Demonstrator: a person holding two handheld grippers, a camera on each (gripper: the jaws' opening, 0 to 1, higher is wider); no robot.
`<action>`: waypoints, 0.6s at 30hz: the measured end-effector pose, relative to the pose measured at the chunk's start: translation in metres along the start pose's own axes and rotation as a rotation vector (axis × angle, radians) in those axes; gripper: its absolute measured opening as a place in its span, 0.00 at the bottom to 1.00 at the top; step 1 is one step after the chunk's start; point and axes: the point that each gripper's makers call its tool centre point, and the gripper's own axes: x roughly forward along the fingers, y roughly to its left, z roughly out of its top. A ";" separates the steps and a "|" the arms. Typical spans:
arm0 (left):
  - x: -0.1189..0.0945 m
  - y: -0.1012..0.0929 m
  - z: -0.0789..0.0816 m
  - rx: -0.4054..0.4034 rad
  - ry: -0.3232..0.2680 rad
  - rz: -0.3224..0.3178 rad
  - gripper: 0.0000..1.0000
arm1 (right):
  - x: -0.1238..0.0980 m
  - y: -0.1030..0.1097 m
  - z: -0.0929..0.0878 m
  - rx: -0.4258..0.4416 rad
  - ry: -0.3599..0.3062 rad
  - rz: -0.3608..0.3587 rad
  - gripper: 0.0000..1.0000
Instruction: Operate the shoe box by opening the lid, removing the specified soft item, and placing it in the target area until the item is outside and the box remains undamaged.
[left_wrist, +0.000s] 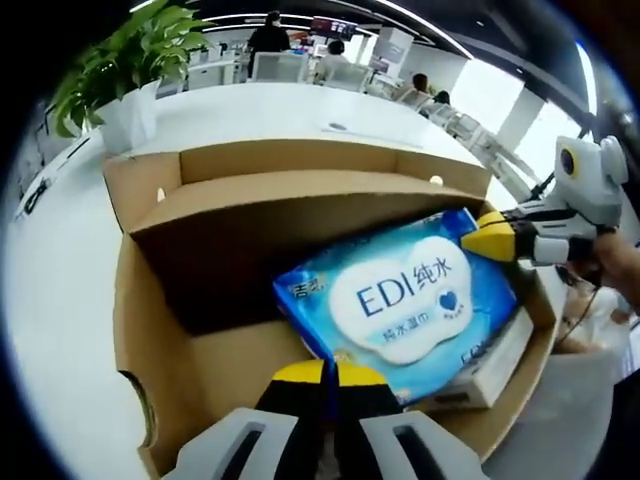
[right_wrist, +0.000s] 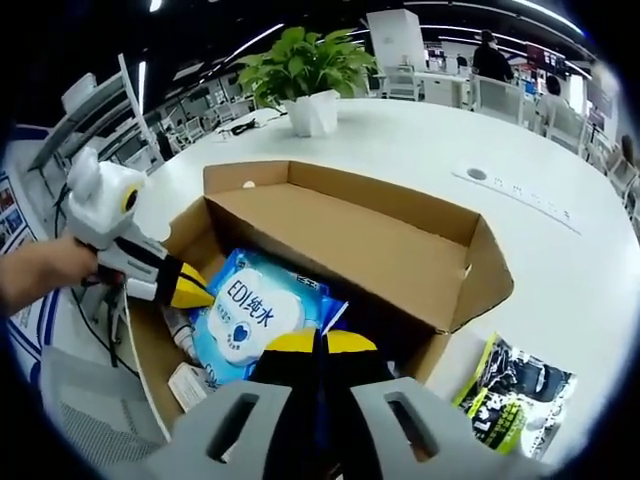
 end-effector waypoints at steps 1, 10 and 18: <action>-0.001 0.000 0.001 -0.002 -0.004 -0.001 0.00 | -0.001 0.000 0.000 0.007 0.000 0.000 0.00; -0.018 -0.004 0.010 -0.008 -0.043 -0.015 0.00 | -0.010 0.002 0.006 0.049 -0.021 0.010 0.00; -0.031 -0.010 0.020 0.003 -0.078 -0.020 0.00 | -0.023 0.006 0.012 0.080 -0.043 0.019 0.00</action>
